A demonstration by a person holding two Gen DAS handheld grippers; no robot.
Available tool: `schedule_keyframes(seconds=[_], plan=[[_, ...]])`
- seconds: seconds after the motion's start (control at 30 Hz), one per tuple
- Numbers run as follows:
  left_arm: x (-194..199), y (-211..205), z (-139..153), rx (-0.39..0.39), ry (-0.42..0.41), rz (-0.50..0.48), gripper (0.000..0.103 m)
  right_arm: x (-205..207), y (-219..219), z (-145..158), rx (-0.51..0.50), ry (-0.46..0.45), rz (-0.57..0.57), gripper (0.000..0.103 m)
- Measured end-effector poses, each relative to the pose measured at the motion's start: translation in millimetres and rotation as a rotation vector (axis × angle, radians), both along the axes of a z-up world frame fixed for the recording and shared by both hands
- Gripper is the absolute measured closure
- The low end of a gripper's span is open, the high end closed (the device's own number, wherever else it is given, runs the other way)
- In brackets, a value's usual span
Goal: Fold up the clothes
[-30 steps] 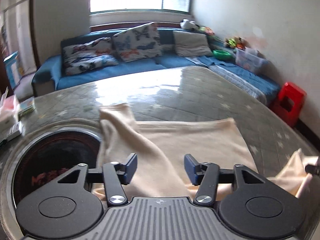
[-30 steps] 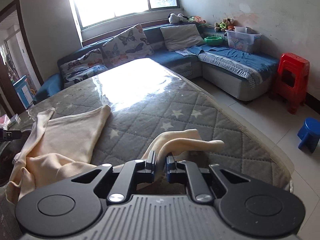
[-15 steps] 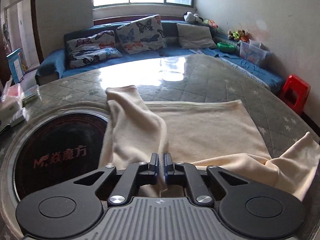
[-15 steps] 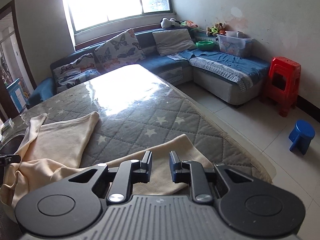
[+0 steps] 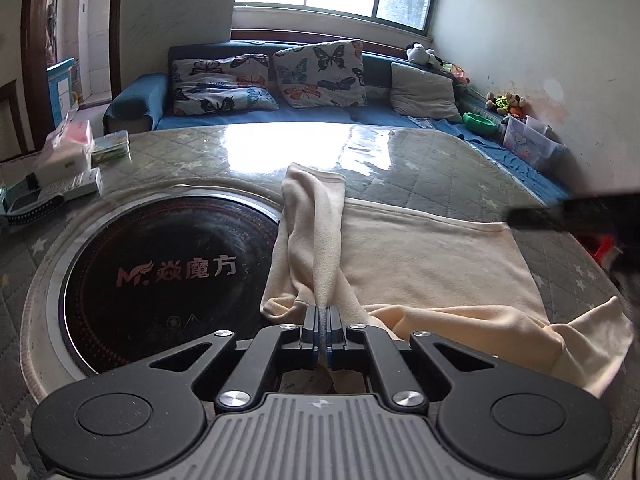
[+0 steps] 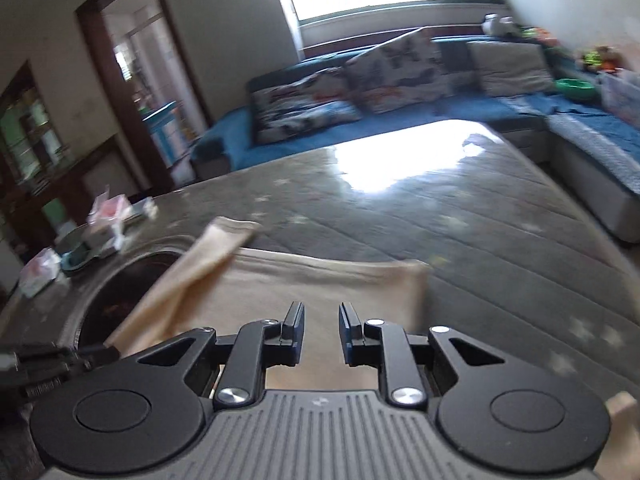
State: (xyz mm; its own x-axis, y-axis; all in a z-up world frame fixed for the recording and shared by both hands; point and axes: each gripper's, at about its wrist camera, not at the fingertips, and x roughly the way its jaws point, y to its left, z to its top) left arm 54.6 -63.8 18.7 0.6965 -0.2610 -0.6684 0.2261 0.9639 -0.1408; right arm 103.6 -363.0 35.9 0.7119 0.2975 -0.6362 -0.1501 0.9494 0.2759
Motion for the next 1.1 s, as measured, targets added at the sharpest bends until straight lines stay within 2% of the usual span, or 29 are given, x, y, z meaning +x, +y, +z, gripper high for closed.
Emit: schedule_keyframes(seconds=[0.07,0.2,0.43,0.57,0.73,0.8,0.93,1.1], plan=[[0,4,0,-0.013,0.004,0.011,0.099,39,26,-1,0.037,0.015,0.063,0.085],[0,8,-1,-0.022,0.012,0.025,0.099,98,63,-11,0.083,0.063,0.104,0.085],[3,13,-7,-0.049,0.034,0.031,0.099,157,99,-46,0.096,0.160,0.063,0.084],[5,15,-8,-0.055,0.039,0.028,0.100,174,108,-60,0.101,0.192,0.029,0.084],[4,19,-9,-0.062,0.041,0.033,0.099,181,116,-67,0.100,0.188,0.021,0.084],[2,22,-8,-0.064,0.042,0.039,0.100,184,120,-67,0.107,0.190,0.025,0.098],[-8,30,-5,-0.073,0.030,0.054,0.100,177,125,-54,0.127,0.139,0.034,0.100],[-28,43,-2,-0.102,0.015,0.088,0.101,157,141,-18,0.174,0.063,0.099,0.101]])
